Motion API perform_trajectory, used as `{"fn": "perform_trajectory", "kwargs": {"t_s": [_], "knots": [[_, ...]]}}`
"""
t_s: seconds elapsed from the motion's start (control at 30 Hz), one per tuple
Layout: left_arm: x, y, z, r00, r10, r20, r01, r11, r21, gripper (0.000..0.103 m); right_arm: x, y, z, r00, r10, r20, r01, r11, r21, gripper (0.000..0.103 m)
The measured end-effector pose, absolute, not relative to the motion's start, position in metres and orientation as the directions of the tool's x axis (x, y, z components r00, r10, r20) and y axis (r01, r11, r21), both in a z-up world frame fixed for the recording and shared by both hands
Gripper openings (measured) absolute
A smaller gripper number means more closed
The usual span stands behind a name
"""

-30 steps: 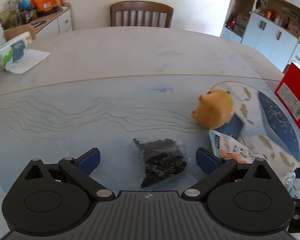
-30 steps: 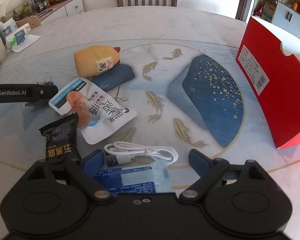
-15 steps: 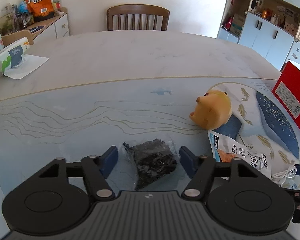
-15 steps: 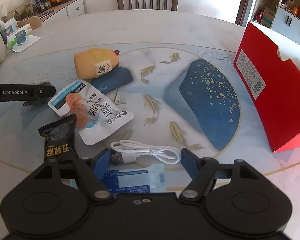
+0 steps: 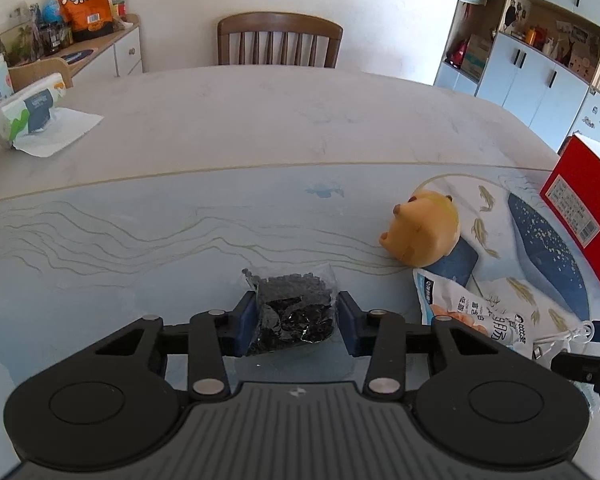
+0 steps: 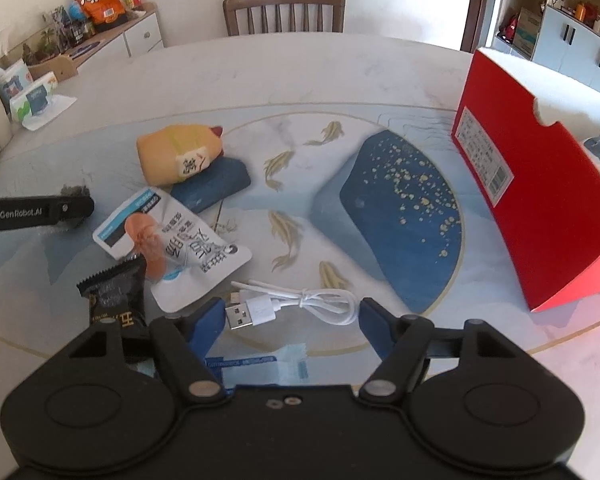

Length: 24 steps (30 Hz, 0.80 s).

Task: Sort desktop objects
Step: 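Close left tool on the dark snack bag while right tool grasps the USB cable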

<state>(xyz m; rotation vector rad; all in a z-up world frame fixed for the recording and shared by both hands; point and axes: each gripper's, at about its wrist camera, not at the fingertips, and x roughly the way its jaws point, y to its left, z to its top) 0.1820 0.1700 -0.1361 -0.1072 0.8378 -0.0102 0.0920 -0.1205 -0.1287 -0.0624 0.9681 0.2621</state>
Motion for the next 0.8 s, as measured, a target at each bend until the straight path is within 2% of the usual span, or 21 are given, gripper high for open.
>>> {"fn": "perform_trajectory", "kwargs": {"t_s": [0.37,0.4,0.43,0.8], "knots": [[0.164,0.153,-0.103,0.703,-0.076,-0.707,0.024,0.996,-0.084,0.041,0.088,-0.135,-0.109,0.573,0.221,-0.789,-0.235,0.967,0.100,0.067],[0.162,0.151,-0.101,0.705,-0.084,-0.704,0.031,0.996,-0.088,0.041,0.088,-0.137,-0.108,0.572,0.221,-0.790,-0.231,0.967,0.103,0.061],[0.161,0.148,-0.098,0.706,-0.092,-0.702,0.037,0.995,-0.092,0.041,0.087,-0.138,-0.108,0.569,0.224,-0.791,-0.228,0.967,0.110,0.060],[0.149,0.110,-0.072,0.711,-0.190,-0.677,0.126,0.982,-0.143,0.041,0.076,-0.160,-0.084,0.613,0.251,-0.749,-0.220,0.965,0.143,0.058]]}}
